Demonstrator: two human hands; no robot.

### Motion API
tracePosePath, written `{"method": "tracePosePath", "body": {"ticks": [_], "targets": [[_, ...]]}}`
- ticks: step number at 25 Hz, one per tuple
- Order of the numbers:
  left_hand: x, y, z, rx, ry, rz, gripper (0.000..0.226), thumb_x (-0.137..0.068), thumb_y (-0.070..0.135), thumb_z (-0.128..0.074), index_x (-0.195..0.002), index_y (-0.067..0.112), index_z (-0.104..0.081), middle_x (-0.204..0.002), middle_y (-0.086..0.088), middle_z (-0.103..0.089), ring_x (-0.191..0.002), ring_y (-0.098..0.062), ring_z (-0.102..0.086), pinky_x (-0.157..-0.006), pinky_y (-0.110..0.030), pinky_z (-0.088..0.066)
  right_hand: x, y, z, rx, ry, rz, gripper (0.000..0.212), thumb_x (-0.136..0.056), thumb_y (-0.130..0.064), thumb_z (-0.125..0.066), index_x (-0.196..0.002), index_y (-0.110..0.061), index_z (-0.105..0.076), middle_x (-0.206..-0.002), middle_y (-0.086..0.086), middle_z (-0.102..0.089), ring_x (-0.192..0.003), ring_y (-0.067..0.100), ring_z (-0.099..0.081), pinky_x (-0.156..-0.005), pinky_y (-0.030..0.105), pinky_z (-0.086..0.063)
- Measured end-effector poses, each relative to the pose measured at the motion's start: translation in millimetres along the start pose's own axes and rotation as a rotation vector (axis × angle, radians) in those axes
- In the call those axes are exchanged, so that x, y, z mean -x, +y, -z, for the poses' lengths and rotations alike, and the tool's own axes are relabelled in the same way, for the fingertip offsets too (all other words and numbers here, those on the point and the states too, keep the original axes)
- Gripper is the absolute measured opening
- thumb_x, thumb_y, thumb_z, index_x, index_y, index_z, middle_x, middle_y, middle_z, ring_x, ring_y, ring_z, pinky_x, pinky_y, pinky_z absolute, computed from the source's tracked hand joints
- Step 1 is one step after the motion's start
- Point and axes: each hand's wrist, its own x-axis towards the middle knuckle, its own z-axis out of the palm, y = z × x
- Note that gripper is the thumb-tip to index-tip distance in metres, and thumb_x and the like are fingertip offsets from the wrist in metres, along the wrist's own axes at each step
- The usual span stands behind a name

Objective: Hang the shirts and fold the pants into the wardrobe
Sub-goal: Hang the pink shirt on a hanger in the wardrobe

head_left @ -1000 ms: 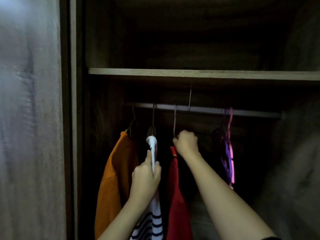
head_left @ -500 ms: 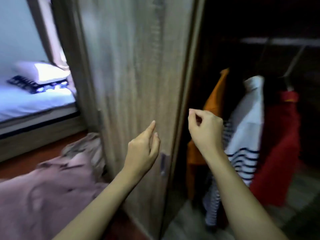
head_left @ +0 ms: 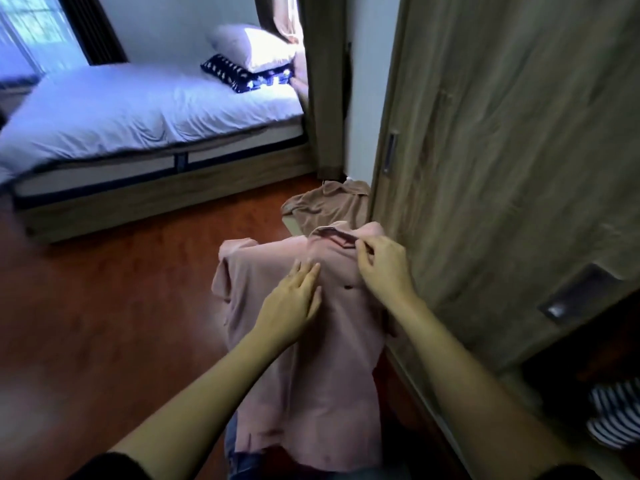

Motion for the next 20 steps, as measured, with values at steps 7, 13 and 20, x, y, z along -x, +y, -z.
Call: {"method": "tracePosePath", "body": {"ticks": [7, 13, 20], "targets": [[-13, -52, -42, -0.156, -0.213, 0.035, 0.065, -0.083, 0.040, -0.035, -0.136, 0.004, -0.045, -0.141, -0.015, -0.047, -0.128, -0.030, -0.048, -0.089, -0.050, -0.049, -72, 15, -45, -0.008, -0.277, -0.428, 0.069, -0.092, -0.059, -0.030, -0.127, -0.004, -0.052, -0.129, 0.022, -0.055, -0.122, 0.037, -0.048, -0.103, 0.039, -0.037], [-15, -63, -63, -0.204, -0.140, -0.010, 0.068, -0.079, 0.037, -0.035, -0.138, 0.004, -0.028, -0.142, -0.012, -0.046, -0.133, -0.027, -0.028, -0.095, -0.052, -0.044, -114, -14, -53, 0.168, -0.537, -0.669, 0.057, -0.079, -0.042, -0.063, -0.118, -0.001, -0.059, -0.113, 0.017, -0.062, -0.100, 0.032, -0.062, -0.083, 0.034, -0.052], [-11, -67, -72, -0.272, -0.060, -0.033, 0.070, -0.079, 0.039, -0.037, -0.140, 0.005, -0.026, -0.145, -0.012, -0.042, -0.135, -0.027, -0.026, -0.099, -0.052, -0.041, -35, -12, -23, -0.492, -0.064, -0.499, 0.049, -0.061, -0.005, -0.068, -0.104, -0.024, -0.054, -0.104, 0.002, -0.061, -0.090, 0.016, -0.058, -0.082, 0.028, -0.048]]}}
